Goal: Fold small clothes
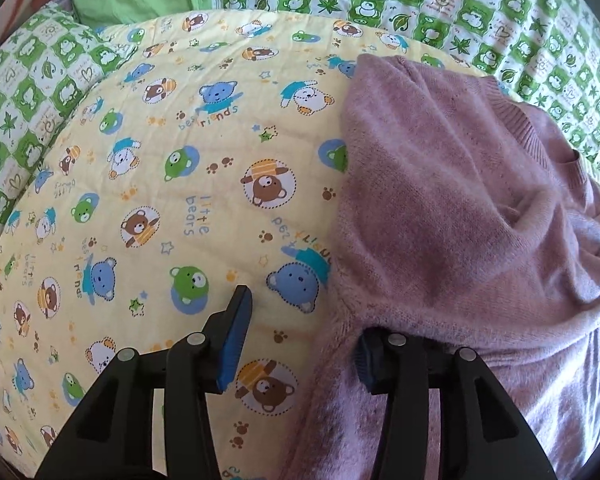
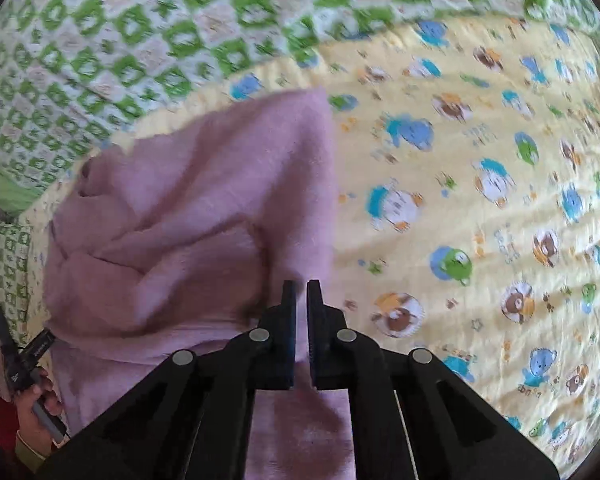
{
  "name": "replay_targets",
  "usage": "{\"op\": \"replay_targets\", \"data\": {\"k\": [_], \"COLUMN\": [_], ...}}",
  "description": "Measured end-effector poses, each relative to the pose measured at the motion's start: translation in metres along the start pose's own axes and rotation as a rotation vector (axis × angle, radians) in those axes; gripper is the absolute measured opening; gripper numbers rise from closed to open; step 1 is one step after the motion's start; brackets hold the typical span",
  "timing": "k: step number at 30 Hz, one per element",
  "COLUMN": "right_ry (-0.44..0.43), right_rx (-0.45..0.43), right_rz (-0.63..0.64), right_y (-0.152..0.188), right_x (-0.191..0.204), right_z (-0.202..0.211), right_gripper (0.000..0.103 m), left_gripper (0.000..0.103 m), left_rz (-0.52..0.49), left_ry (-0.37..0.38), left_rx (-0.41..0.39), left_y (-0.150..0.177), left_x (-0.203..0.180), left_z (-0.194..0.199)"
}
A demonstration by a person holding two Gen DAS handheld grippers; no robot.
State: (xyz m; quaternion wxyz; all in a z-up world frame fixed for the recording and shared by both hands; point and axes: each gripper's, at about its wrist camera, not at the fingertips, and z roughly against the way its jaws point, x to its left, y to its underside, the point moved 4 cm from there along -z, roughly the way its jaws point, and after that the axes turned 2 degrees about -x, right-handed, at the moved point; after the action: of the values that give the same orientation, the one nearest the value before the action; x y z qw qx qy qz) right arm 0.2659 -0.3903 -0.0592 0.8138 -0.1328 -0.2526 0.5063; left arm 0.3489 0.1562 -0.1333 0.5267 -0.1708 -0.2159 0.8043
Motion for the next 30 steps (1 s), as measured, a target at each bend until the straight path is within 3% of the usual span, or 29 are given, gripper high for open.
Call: {"op": "replay_targets", "data": {"k": [3,5,10,16,20,22,25,27,29,30], "right_ry": [-0.138,-0.286,-0.477,-0.472,-0.414,-0.452,-0.471,-0.471,-0.455,-0.448], "right_rx": [-0.028,0.038,0.179,0.236,0.272,0.281,0.212,0.151,0.195,0.226], "right_rz": [0.141,0.233,0.413,0.581,0.665,0.684,0.65,0.62,0.633,0.639], "right_y": [-0.01,-0.011,-0.013,-0.013,-0.004,-0.001,-0.021,-0.034,-0.035,-0.032], "right_x": [0.074,0.137,0.283,0.382,0.393,0.397,0.398,0.395,0.397,0.397], "right_z": [0.008,-0.005,-0.068,-0.135,-0.162,-0.167,-0.159,-0.151,-0.157,-0.162], "right_gripper": [0.01,0.013,0.013,0.013,0.013,0.009,0.006,0.009,0.024,0.025], "left_gripper": [0.048,0.048,0.048,0.048,0.048,0.048,0.048,0.048,0.048,0.048], "left_rz": [0.006,0.009,0.031,0.083,0.119,0.129,0.149,0.151,0.157,0.162], "left_ry": [0.002,0.0,0.006,0.03,0.046,0.052,0.064,0.066,0.067,0.069], "left_rx": [-0.002,-0.004,-0.01,-0.013,-0.017,-0.019,-0.017,-0.017,-0.016,-0.015], "left_y": [0.006,0.013,0.023,0.034,0.042,0.043,0.045,0.046,0.047,0.047], "left_x": [0.003,0.008,0.013,0.026,0.03,0.032,0.033,0.035,0.036,0.037], "left_z": [0.006,0.01,0.016,0.022,0.022,0.023,0.024,0.025,0.026,0.026]}}
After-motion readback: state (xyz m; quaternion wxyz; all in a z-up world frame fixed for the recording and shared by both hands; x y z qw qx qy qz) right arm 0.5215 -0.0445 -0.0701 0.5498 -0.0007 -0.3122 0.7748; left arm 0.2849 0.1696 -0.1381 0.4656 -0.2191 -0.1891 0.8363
